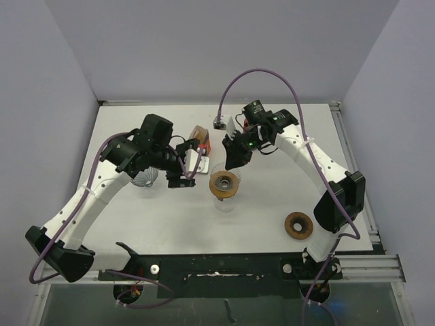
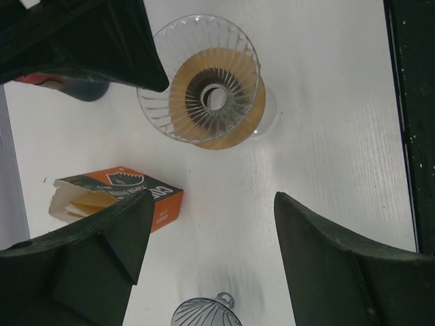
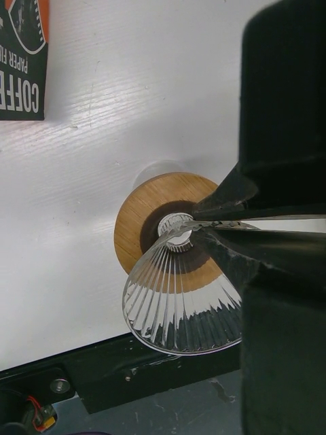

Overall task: Place the coffee filter in the dripper
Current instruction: Place the coffee dripper in the dripper holder.

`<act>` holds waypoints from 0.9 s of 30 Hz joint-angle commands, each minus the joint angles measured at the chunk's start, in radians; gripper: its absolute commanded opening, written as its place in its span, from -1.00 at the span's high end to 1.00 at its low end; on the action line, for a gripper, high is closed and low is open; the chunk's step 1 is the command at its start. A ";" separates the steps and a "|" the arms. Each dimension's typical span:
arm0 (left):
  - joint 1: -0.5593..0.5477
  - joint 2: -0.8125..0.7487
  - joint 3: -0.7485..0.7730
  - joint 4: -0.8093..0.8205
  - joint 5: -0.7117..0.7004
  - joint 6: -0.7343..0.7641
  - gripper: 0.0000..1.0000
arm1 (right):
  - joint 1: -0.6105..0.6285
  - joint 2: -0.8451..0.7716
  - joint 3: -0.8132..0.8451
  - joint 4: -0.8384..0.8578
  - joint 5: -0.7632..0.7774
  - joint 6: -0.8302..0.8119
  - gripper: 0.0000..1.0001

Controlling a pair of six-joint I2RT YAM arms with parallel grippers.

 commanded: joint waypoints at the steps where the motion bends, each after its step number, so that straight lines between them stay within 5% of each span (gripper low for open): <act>1: -0.069 0.020 0.011 -0.024 -0.002 0.056 -0.40 | 0.009 -0.003 0.030 0.002 -0.003 0.004 1.00; 16: -0.283 0.180 0.049 -0.025 -0.193 0.164 -0.30 | 0.019 0.009 0.016 -0.013 0.009 0.004 1.00; 27: -0.355 0.230 0.047 0.018 -0.332 0.159 0.18 | 0.029 0.013 0.021 -0.021 0.021 0.001 0.99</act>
